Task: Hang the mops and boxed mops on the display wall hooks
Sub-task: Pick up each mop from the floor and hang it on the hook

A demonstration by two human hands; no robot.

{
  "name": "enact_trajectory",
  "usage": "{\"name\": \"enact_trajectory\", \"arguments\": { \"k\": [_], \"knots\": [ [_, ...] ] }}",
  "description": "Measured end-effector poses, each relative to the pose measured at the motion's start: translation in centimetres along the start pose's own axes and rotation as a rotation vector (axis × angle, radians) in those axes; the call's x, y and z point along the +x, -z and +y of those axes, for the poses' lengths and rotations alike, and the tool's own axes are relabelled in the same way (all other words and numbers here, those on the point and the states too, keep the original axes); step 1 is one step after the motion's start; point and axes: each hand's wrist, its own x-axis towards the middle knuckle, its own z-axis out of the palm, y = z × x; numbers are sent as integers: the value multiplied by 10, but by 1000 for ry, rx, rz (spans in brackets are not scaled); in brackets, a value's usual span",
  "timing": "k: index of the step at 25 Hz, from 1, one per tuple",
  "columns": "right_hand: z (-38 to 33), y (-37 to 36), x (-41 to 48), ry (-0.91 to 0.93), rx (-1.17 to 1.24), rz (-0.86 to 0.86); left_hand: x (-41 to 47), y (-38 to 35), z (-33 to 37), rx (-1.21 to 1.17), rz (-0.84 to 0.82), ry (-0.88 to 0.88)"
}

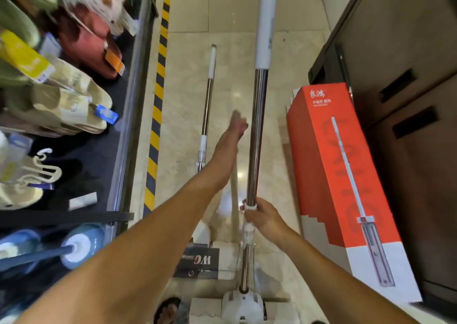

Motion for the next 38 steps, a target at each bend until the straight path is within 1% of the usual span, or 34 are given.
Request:
{"name": "enact_trajectory", "arguments": {
  "k": [1, 2, 4, 6, 8, 9, 10, 11, 13, 15, 16, 18, 20, 21, 23, 25, 26, 28, 30, 32, 33, 34, 36, 38],
  "knots": [
    [2, 1, -10, -2, -23, -10, 0, -11, 36, 6, -58, -63],
    [3, 1, -19, 6, -39, -25, -2, -21, 63, 47, -65, -99],
    [3, 4, -35, 9, -70, -53, -6, -37, 89, 99, -21, -120],
    [6, 9, -52, 4, -132, -89, -16, -43, 91, 130, 19, -149],
    [10, 20, -62, 2, -206, -86, -33, -46, 88, 197, 0, -186],
    [9, 29, -65, 6, -211, -42, -43, -47, 87, 223, -9, -189],
    [0, 40, -69, 17, -166, 37, -55, -50, 91, 233, -15, -190],
    [-16, 52, -74, 44, -74, 132, -67, -54, 92, 228, -17, -191],
    [-69, 82, -98, 176, 157, 316, -99, -65, 99, 217, 7, -180],
    [-141, 114, -142, 303, 322, 384, -133, -76, 104, 187, 44, -142],
    [-179, 129, -167, 341, 382, 368, -151, -81, 109, 167, 57, -120],
    [-242, 149, -224, 478, 463, 224, -177, -89, 114, 156, 58, -67],
    [-284, 148, -277, 598, 370, 119, -200, -93, 121, 183, 47, -12],
    [-298, 141, -301, 629, 293, 95, -211, -94, 124, 199, 42, 17],
    [-313, 121, -338, 631, 208, 88, -231, -91, 134, 221, 13, 76],
    [-312, 101, -364, 577, 213, 117, -247, -82, 137, 219, -63, 147],
    [-306, 92, -373, 544, 216, 133, -254, -76, 138, 266, -111, 154],
    [-289, 75, -391, 481, 217, 143, -258, -63, 116, 383, -192, 198],
    [-269, 62, -411, 468, 191, 158, -295, -60, 134, 501, -253, 237],
    [-249, 50, -431, 433, 150, 156, -336, -67, 153, 529, -294, 219],
    [-241, 48, -438, 415, 121, 152, -351, -71, 157, 571, -297, 213],
    [-233, 49, -445, 411, 88, 138, -362, -77, 153, 581, -249, 229],
    [-217, 52, -462, 454, 38, 67, -384, -91, 145, 581, -156, 193],
    [-206, 56, -481, 485, 34, -1, -412, -107, 149, 578, -96, 233]
  ]
}}
